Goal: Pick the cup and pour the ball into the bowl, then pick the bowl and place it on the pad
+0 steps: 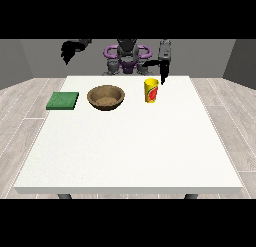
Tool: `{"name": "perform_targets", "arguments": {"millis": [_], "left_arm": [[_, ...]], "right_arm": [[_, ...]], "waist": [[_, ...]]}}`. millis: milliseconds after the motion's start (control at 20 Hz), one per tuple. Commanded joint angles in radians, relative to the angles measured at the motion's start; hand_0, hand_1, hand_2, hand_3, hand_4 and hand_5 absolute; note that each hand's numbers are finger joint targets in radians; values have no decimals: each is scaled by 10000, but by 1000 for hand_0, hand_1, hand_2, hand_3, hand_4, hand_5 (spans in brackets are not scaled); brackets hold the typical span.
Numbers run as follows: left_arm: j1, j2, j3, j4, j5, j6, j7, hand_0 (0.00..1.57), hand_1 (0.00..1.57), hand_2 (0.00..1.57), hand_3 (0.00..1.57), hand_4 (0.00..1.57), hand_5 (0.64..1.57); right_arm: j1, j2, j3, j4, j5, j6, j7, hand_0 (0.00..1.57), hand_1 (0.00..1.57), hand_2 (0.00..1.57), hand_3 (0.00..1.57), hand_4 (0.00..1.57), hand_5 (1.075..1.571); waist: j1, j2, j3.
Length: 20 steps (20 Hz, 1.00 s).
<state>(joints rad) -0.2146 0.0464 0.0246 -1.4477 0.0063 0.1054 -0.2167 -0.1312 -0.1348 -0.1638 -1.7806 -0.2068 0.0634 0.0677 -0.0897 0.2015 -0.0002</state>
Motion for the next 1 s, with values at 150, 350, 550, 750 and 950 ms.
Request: {"name": "perform_targets", "arguments": {"millis": [150,350,550,750,950], "left_arm": [[-791,162,601,3085,6,-286,-1402,0,0,0,0,0,1441],[-1344,-176,538,4179,-175,-85,-2194,0,0,0,0,162,1432],[-1544,295,1285,5304,222,-427,-3253,0,0,0,0,189,1423],[-2303,412,1530,6470,287,-493,-3777,0,0,0,0,363,1464],[-1777,170,1307,7093,-373,520,-4366,919,919,1316,1379,1243,1538]], "right_arm": [[98,-379,-297,628,-205,410,133,0,0,0,0,667,1560],[-190,-271,-310,1387,-90,558,-731,0,0,0,0,672,1562],[387,-228,-424,1432,-400,1156,-1417,0,0,0,0,671,1563],[-623,-431,-589,1581,-338,608,-849,0,0,0,0,675,1564],[-550,-1588,-1548,1829,-1659,1864,-290,0,0,0,0,662,1569]], "waist": [[-121,-498,-1],[-110,-233,-1],[-567,46,-3],[-285,338,-6],[-707,16,-3]]}}
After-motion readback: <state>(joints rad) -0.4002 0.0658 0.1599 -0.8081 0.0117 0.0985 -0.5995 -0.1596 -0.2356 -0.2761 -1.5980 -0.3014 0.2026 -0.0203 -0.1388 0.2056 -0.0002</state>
